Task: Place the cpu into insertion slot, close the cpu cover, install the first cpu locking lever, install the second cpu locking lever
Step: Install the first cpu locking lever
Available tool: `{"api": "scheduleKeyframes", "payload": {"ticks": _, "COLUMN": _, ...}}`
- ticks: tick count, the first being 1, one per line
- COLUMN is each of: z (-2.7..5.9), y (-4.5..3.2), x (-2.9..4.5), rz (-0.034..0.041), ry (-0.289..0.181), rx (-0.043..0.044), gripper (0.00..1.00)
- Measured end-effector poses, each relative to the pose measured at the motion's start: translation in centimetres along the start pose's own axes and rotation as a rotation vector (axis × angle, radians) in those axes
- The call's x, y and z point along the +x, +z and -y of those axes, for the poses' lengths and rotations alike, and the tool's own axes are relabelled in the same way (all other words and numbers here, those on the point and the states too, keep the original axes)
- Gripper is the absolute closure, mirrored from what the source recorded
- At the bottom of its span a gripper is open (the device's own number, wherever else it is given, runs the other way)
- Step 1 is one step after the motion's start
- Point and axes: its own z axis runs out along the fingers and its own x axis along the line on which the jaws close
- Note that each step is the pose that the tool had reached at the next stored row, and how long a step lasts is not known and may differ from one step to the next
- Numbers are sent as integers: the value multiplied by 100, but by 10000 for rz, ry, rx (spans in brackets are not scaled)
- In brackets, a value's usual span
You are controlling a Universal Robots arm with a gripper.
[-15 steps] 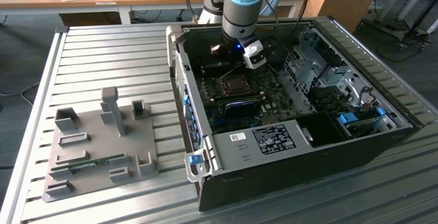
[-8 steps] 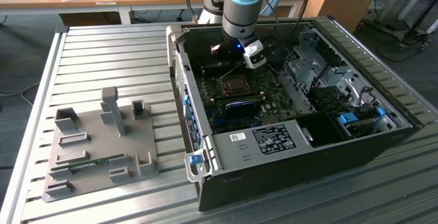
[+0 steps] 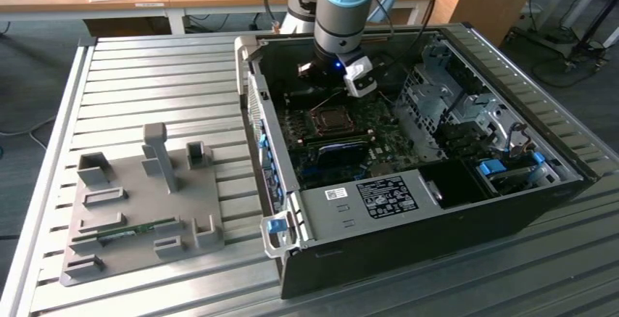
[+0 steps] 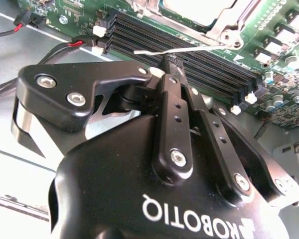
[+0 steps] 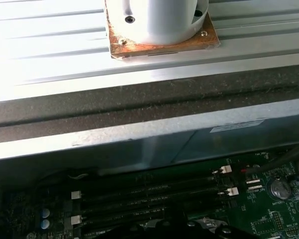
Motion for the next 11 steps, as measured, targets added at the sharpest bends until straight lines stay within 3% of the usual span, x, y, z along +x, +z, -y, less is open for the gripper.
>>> {"api": "scheduleKeyframes", "payload": {"ticks": 11, "z": 26, "y": -1, "x": -4, "rz": 6, "ry": 1, "rx": -14, "gripper": 89}}
